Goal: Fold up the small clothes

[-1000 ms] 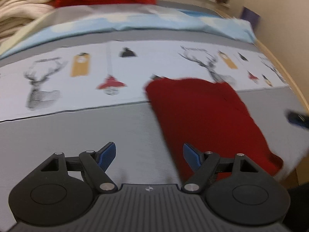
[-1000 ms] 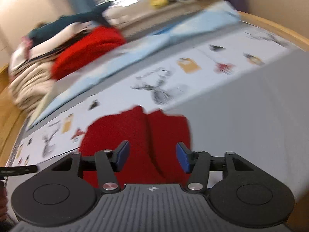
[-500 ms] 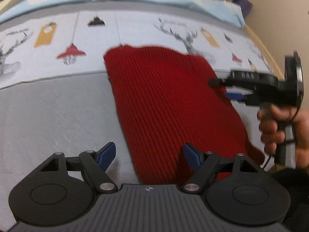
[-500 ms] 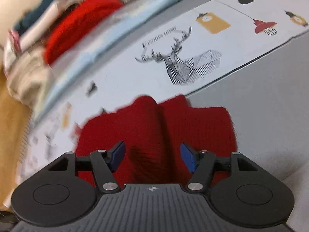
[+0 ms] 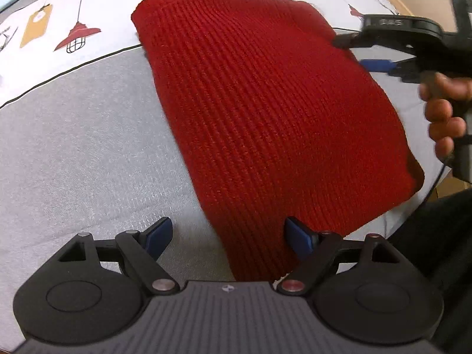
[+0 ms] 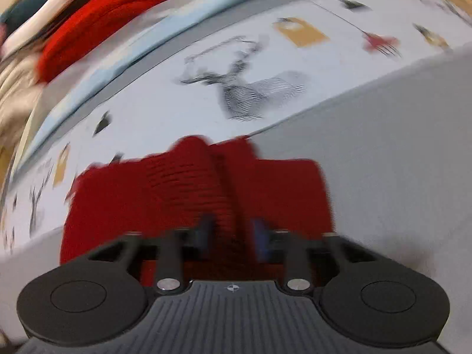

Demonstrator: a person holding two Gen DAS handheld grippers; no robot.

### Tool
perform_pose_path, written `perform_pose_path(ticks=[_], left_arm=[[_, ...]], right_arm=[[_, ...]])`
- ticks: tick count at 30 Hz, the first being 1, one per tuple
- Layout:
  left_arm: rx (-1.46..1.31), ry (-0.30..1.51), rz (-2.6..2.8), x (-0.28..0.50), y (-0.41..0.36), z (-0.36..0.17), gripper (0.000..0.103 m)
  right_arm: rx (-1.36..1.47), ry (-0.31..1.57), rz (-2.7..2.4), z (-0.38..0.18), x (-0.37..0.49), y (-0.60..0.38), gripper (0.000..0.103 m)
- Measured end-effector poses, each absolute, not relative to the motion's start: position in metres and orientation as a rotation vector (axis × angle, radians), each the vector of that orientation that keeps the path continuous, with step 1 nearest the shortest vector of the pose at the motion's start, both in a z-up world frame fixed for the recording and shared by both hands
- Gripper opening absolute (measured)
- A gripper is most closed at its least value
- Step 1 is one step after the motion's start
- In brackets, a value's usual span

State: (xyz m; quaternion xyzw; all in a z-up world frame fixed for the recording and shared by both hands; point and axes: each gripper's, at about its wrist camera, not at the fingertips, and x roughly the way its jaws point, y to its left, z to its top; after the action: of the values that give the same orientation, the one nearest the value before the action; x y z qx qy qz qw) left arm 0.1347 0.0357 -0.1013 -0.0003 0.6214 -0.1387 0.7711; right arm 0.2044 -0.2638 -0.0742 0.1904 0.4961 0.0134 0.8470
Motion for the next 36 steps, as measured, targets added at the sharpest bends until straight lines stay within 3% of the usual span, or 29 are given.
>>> perform_pose_path(ticks=[1,6,10,15,23,26,30,32,34,36], left_arm=[[-0.019,1.347,-0.297,0.136,0.038,-0.100,0.088],[-0.171,1.285,-0.286,0.144,0.048,-0.086,0.091],[-0.310,1.234,-0.202,0.160,0.065,-0.084,0.095],[-0.473,1.237,-0.157,0.186,0.073,-0.096,0.095],[-0.628,1.286,-0.097,0.212,0.069,-0.125,0.102],[-0.653,1.297,-0.078,0.222,0.067,-0.134,0.103],[-0.678,1.291,-0.070,0.229,0.069,-0.139,0.100],[-0.658,1.275,-0.080,0.230,0.068,-0.134,0.089],[-0.599,1.231,-0.103,0.229,0.067,-0.118,0.066],[-0.486,1.139,-0.139,0.228,0.060,-0.090,0.061]], right_arm=[[0.392,1.031,0.019,-0.068,0.203,-0.267,0.065],[0.378,0.965,0.028,-0.047,0.184,-0.282,0.070],[0.480,1.074,0.012,-0.066,0.182,-0.305,0.078],[0.557,1.229,0.042,-0.097,0.178,-0.324,0.078],[0.585,1.266,0.138,-0.114,0.171,-0.319,0.081],[0.616,1.256,0.152,-0.114,0.175,-0.317,0.071],[0.615,1.213,0.171,-0.108,0.175,-0.309,0.042],[0.581,1.190,0.174,-0.103,0.174,-0.304,0.036],[0.569,1.176,0.168,-0.100,0.175,-0.302,0.029],[0.576,1.149,0.162,-0.098,0.176,-0.301,0.025]])
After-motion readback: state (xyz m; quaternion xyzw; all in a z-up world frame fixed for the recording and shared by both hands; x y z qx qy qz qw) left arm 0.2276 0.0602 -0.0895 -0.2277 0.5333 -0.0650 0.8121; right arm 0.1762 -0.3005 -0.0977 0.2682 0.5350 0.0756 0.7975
